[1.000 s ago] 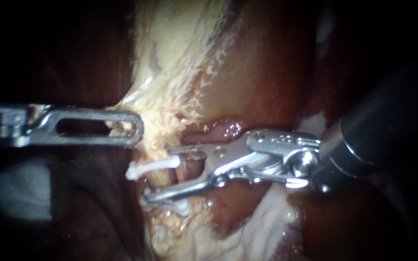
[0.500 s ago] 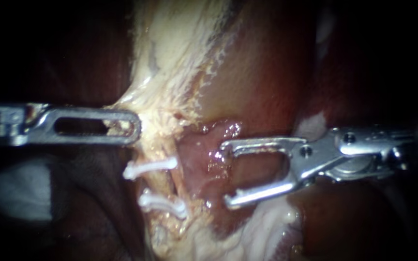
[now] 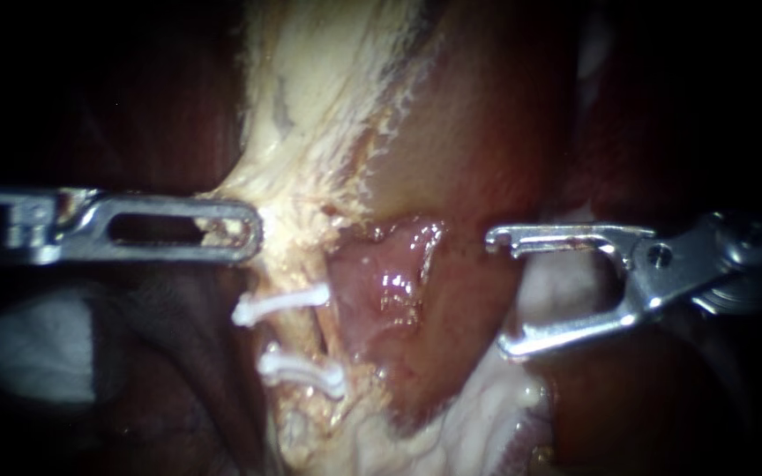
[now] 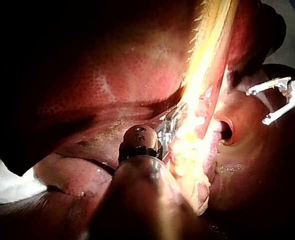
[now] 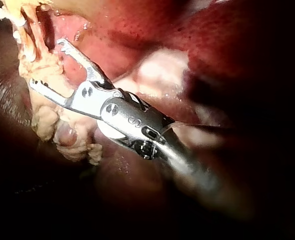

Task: Going back third clip left tube

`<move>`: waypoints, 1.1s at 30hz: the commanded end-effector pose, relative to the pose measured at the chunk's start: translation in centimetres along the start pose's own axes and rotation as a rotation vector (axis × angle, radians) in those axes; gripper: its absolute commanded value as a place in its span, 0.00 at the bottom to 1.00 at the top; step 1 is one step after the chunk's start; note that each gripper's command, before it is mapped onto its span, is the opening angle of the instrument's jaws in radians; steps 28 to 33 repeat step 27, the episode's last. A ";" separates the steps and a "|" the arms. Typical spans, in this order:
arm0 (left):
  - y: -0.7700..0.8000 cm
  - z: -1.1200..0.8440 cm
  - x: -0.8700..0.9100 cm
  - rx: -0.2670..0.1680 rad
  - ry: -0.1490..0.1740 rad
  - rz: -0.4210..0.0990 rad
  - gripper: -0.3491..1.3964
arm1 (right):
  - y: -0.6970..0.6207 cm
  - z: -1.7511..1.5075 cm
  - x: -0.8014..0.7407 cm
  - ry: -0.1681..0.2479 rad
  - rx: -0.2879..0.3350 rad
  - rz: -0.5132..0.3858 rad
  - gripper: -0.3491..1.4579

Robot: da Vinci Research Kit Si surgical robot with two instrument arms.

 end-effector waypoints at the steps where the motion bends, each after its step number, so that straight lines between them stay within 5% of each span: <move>1: 0.00 0.05 0.01 -0.003 -0.004 -0.001 0.00 | 0.00 0.01 -0.02 0.000 0.002 -0.006 0.52; 13: -0.12 0.60 0.09 0.005 -0.012 -0.003 0.00 | 0.02 0.01 -0.04 -0.001 0.000 0.012 0.52; 33: -0.11 0.62 0.11 0.006 -0.011 -0.008 0.00 | 0.03 0.00 -0.01 0.010 -0.004 0.021 0.52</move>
